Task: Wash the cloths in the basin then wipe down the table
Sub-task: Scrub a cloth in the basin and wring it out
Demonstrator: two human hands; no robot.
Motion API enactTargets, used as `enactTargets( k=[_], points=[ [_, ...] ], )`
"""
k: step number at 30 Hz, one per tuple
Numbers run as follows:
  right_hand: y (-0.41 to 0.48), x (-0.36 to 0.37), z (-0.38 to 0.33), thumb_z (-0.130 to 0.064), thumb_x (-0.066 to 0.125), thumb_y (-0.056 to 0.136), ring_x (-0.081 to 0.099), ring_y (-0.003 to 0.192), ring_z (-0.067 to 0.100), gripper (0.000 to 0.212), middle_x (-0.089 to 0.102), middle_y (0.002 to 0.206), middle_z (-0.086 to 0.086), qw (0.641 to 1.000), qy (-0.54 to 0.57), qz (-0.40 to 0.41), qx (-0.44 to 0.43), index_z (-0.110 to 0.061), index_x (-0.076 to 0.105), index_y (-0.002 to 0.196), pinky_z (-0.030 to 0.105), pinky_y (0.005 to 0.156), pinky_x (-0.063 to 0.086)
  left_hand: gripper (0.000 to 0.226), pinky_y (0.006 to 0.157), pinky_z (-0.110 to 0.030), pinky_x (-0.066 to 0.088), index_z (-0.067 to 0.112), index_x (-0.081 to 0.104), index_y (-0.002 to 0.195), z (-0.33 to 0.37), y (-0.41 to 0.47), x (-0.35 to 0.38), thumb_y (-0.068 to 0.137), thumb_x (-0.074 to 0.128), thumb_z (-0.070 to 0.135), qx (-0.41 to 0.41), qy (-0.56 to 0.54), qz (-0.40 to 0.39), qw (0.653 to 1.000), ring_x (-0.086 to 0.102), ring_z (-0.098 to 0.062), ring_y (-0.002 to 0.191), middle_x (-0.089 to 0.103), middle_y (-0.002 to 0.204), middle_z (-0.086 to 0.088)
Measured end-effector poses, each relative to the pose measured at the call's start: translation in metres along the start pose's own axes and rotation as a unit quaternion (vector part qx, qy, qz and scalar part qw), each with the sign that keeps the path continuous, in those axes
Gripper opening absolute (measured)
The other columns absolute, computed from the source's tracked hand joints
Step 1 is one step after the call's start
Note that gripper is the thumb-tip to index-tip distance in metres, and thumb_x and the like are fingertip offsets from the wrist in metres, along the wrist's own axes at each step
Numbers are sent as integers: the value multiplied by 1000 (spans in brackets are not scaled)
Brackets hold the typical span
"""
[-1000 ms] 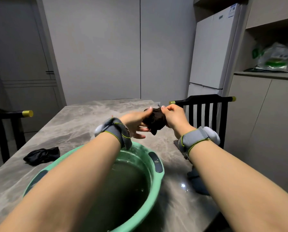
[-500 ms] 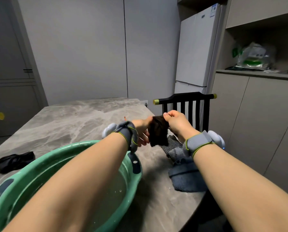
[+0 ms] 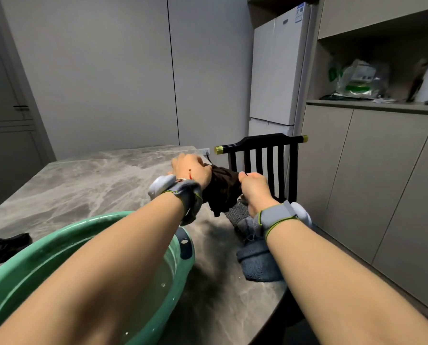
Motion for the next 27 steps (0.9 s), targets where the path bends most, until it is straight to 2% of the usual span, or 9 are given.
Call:
enactTargets(
  k=[2,4,8,13,15,19,22,24,27],
  points=[
    [-5,3,-6,-15,44,96,58,83,34,20,59,93,22,994,99,-39,31,1,53,104,28,66,40,27,70,-28,38,8,50,60,-3,7,-1,86,54,12,-46,-105,-46,992,51,-21,79,51,76,-15],
    [-6,1,-12,-20,49,95,56,71,22,12,58,80,7,981,145,-109,60,-10,56,95,25,61,42,28,70,-32,38,10,42,57,-5,14,0,84,48,8,-66,-182,-97,976,48,-21,74,45,65,-11],
    [-12,-1,-17,-40,59,87,54,66,19,29,57,69,4,979,-2,-179,99,-14,56,76,26,62,45,24,55,-25,36,13,43,61,4,7,-1,85,49,11,-48,-236,-152,959,44,-20,59,42,65,-11],
    [2,7,-14,-5,53,84,45,76,21,14,49,74,9,997,9,-59,56,-6,53,70,31,67,37,37,48,-20,27,15,37,57,2,3,4,82,45,-10,-63,-264,-154,950,32,-16,50,32,54,-4],
    [8,11,-9,-4,47,84,41,80,21,14,46,77,8,996,43,-31,70,6,56,86,33,69,36,36,51,-24,27,12,37,54,1,1,2,80,45,-11,-83,-267,-141,950,30,-16,53,31,54,-5],
    [12,4,-3,-3,45,88,57,94,27,30,57,101,16,979,143,10,146,0,54,116,41,88,46,32,47,-19,37,9,44,60,-4,0,-3,84,38,-12,-136,-312,-122,932,36,-18,56,36,61,-7],
    [18,2,0,-2,45,85,59,102,29,40,56,109,18,980,125,-4,156,-3,44,125,55,102,41,34,56,-23,39,12,56,91,-9,-1,-7,83,34,-13,-160,-350,-132,913,44,-22,73,43,74,-5],
    [17,0,-4,-2,40,86,54,105,26,49,49,122,16,987,91,21,131,-5,29,134,49,105,39,34,57,-24,36,15,55,86,-11,-2,-5,83,34,-11,-169,-344,-147,912,42,-21,73,42,74,-4],
    [13,-16,-9,-1,38,89,51,88,28,35,49,109,14,994,-53,87,30,-7,39,124,32,74,43,34,57,-22,29,17,53,77,-9,-5,-5,83,34,-10,-172,-348,-166,907,33,-17,61,34,68,-4]
  ],
)
Point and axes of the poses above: each hand's wrist, its own y-axis towards the middle knuckle, its own x-axis out of the palm, z = x × y, the point moved 2 cm from there along y, towards the middle knuckle
